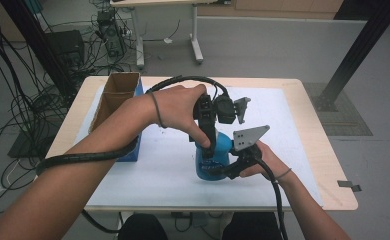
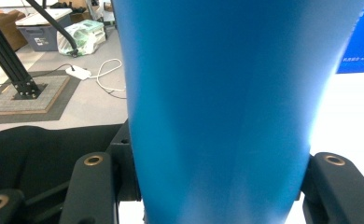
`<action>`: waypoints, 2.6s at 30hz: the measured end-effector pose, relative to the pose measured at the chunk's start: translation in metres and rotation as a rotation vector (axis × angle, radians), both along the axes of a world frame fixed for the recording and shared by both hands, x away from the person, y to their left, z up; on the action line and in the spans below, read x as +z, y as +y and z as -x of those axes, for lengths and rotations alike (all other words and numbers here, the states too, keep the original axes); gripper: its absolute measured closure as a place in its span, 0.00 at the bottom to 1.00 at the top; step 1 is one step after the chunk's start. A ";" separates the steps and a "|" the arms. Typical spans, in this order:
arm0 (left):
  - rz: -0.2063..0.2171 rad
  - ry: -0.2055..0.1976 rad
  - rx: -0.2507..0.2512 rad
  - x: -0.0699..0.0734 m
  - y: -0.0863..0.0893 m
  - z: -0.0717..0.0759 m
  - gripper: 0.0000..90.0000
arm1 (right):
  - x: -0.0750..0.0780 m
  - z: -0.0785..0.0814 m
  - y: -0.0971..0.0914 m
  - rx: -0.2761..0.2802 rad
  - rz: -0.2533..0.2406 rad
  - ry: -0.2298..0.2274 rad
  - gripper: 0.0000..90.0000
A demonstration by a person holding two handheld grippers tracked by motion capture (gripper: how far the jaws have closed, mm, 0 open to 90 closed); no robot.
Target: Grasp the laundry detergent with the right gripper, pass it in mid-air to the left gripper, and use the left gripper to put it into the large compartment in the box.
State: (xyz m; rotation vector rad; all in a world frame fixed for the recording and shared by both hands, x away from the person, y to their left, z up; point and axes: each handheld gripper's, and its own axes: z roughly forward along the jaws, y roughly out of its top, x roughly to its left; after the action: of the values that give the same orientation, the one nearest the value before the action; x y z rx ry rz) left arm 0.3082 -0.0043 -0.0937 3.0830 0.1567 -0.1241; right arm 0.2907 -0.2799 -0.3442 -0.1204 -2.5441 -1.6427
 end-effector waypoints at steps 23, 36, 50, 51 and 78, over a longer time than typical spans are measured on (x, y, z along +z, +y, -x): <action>-0.039 0.019 -0.026 -0.014 -0.014 0.001 0.11 | 0.003 -0.002 0.004 0.012 -0.007 -0.007 0.46; -0.036 0.023 -0.015 -0.017 -0.012 0.000 0.11 | 0.003 -0.001 0.005 0.012 -0.011 -0.005 0.46; -0.037 0.027 -0.017 -0.016 -0.010 -0.001 0.11 | 0.003 -0.001 0.005 0.010 -0.009 -0.004 0.46; -0.035 0.025 -0.017 -0.016 -0.010 0.000 0.11 | 0.003 -0.001 0.005 0.010 -0.010 -0.005 0.46; -0.035 0.039 -0.016 -0.016 -0.009 -0.003 0.10 | 0.002 -0.001 0.005 0.007 -0.012 -0.005 0.46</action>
State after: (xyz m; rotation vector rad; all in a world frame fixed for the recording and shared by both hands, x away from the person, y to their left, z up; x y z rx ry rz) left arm 0.3108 -0.0138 -0.1093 3.1183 0.1369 -0.1846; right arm 0.2919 -0.2749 -0.3420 -0.1058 -2.5350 -1.6574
